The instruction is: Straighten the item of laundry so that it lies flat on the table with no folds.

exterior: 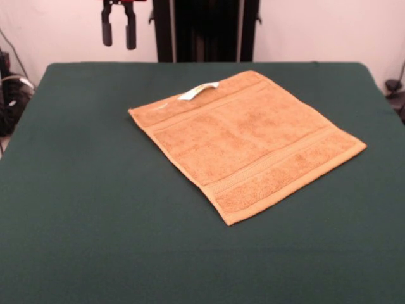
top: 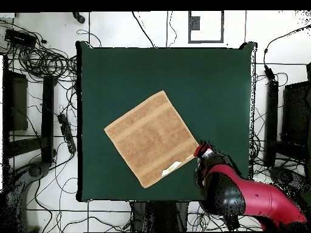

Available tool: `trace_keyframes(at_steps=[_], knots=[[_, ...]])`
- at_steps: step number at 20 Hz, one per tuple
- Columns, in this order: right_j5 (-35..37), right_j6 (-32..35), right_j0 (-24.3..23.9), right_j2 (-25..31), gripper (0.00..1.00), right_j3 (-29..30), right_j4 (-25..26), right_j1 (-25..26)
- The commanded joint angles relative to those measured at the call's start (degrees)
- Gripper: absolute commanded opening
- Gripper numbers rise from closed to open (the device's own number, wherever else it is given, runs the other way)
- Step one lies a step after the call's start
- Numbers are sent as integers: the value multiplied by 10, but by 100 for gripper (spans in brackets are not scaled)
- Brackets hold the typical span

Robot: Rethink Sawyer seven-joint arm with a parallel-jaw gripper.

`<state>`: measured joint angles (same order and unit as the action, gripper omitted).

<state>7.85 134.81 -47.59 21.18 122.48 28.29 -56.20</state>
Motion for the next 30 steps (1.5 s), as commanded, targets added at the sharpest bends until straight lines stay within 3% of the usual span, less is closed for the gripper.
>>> trace_keyframes(at_steps=[1, 7, 14, 22, 30], knots=[[98, -25, 14, 62, 100, 50, -32, 8], [87, -14, 16, 62, 100, 92, -40, -53], [53, 20, 46, 38, 100, 98, -30, -35], [90, -7, 45, 49, 100, 105, -57, -98], [89, -15, 40, 48, 100, 89, -59, -87]])
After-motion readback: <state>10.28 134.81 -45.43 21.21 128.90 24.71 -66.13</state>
